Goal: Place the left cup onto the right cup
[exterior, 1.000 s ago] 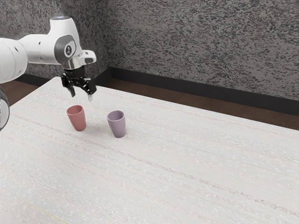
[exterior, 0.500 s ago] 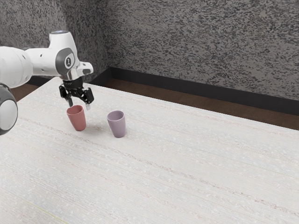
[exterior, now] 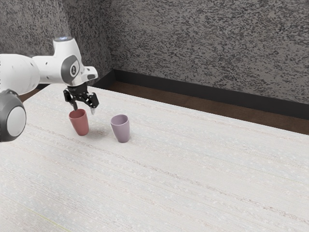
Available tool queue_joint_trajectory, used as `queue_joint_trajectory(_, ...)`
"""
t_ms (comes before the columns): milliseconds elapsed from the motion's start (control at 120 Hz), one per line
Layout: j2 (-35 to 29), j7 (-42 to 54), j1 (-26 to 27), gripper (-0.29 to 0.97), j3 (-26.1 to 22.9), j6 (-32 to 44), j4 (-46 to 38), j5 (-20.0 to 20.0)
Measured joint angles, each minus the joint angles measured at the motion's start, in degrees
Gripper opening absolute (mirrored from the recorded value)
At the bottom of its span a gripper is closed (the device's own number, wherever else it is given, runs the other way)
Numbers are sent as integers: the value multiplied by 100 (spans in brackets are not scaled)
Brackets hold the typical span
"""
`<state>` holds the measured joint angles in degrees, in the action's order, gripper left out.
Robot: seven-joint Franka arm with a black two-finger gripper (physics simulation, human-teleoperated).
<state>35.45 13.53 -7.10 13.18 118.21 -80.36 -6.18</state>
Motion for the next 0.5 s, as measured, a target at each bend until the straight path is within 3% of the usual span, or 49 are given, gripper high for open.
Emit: queue_joint_trajectory(500,371,12,-28,68,0,290,76,-39)
